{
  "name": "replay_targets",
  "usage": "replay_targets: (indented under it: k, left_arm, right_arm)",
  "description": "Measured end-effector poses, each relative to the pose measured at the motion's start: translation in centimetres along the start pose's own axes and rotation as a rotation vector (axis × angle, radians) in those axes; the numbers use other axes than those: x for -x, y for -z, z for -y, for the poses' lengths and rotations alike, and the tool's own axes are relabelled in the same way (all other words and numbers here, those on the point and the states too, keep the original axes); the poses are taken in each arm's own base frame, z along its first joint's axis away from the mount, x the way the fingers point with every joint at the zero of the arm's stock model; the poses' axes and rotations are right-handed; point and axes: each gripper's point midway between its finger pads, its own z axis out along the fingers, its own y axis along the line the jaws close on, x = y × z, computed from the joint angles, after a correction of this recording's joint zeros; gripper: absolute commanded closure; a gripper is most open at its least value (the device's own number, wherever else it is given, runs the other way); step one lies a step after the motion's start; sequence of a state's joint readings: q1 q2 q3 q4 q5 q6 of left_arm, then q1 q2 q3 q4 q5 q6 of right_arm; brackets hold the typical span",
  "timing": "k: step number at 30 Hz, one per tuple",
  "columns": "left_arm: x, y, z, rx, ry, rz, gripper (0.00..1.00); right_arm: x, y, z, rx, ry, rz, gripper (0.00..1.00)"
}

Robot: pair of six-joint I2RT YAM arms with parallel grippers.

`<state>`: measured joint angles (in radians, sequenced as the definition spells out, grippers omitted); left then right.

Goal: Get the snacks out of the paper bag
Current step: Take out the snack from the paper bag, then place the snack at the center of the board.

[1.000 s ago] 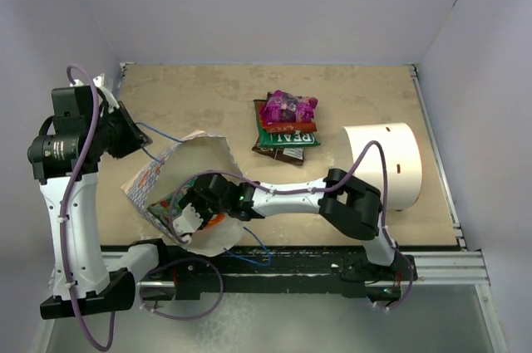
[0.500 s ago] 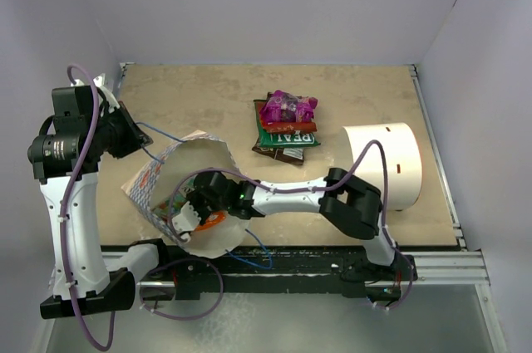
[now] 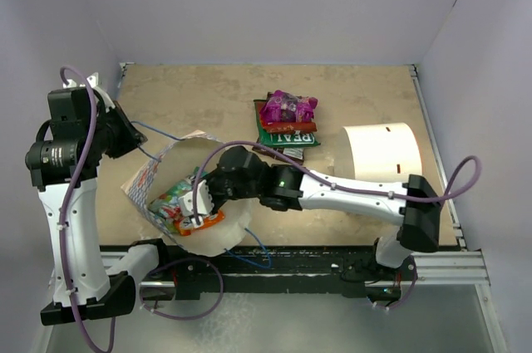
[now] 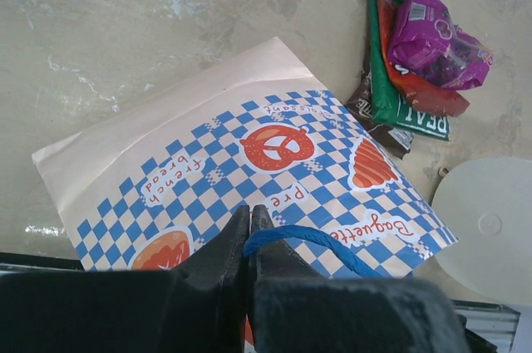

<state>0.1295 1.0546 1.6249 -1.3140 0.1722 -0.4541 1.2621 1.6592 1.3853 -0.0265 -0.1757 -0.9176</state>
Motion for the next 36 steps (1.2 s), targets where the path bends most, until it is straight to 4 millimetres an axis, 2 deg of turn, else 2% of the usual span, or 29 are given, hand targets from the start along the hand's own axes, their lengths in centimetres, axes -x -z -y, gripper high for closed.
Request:
replay_targets:
  k: [4, 9, 12, 16, 19, 22, 28, 32, 36]
  left_arm:
    - [0.8, 0.4, 0.0, 0.002, -0.002, 0.056, 1.00]
    - [1.6, 0.9, -0.4, 0.017, -0.008, 0.127, 1.00]
    - [1.8, 0.7, -0.6, 0.030, -0.008, 0.141, 1.00]
    - [2.1, 0.4, -0.8, 0.042, -0.007, 0.147, 1.00]
    - [2.2, 0.3, -0.8, 0.044, -0.008, 0.146, 1.00]
    - [2.2, 0.3, -0.9, 0.047, -0.008, 0.147, 1.00]
    - [2.1, 0.4, -0.9, 0.049, -0.008, 0.147, 1.00]
    - [2.1, 0.4, -0.9, 0.049, -0.008, 0.147, 1.00]
    - [2.1, 0.4, -0.9, 0.046, -0.008, 0.147, 1.00]
  right_arm:
    - [1.1, 3.0, 0.7, -0.020, -0.080, 0.010, 1.00]
    - [1.9, 8.6, 2.0, -0.064, -0.157, 0.036, 1.00]
    - [1.4, 12.8, 3.8, -0.150, -0.205, 0.052, 1.00]
    - [-0.6, 18.2, 6.9, -0.337, -0.258, 0.040, 1.00]
    - [-3.3, 20.7, 8.9, -0.472, -0.290, -0.029, 1.00]
    - [-6.7, 21.8, 10.4, -0.556, -0.336, -0.117, 1.00]
    - [-16.7, 21.4, 11.1, -0.592, -0.454, -0.408, 1.00]
    - [-22.7, 20.4, 10.6, -0.560, -0.488, -0.593, 1.00]
    - [-25.7, 21.1, 10.3, -0.557, -0.451, -0.700, 1.00]
